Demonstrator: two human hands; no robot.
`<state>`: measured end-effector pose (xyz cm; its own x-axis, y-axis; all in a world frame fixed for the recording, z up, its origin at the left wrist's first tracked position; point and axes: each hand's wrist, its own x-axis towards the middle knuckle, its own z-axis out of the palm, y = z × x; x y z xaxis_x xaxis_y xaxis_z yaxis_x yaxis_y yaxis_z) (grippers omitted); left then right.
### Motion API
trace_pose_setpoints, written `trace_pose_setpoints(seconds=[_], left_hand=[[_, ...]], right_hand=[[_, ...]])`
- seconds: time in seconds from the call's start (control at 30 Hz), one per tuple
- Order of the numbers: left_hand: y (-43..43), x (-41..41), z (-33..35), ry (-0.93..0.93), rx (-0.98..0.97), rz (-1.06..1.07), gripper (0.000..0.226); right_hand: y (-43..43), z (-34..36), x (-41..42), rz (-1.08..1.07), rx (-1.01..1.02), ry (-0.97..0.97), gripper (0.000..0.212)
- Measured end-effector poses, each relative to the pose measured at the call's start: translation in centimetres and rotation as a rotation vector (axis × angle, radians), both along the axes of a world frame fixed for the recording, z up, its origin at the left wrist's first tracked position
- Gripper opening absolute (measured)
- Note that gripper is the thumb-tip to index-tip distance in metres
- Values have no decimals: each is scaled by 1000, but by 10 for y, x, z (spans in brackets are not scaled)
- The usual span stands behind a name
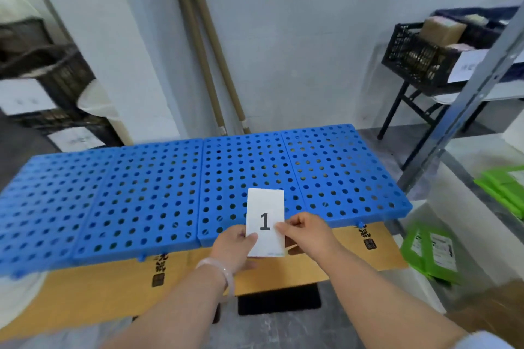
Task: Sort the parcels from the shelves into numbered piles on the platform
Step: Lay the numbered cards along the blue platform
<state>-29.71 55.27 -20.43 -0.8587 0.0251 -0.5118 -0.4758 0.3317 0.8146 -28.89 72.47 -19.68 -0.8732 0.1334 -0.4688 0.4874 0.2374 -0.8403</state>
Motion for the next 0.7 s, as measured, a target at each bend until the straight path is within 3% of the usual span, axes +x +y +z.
trace_pose_setpoints(seconds=[0.37, 0.53, 0.7], left_hand=[[-164, -18, 13, 29, 71, 184, 7], [-279, -38, 10, 5, 100, 166, 12], [-389, -64, 9, -2, 64, 236, 3]], right_hand=[[-167, 15, -55, 187, 113, 44, 24], [-278, 10, -83, 241, 163, 65, 23], [-390, 7, -111, 288, 149, 71, 20]])
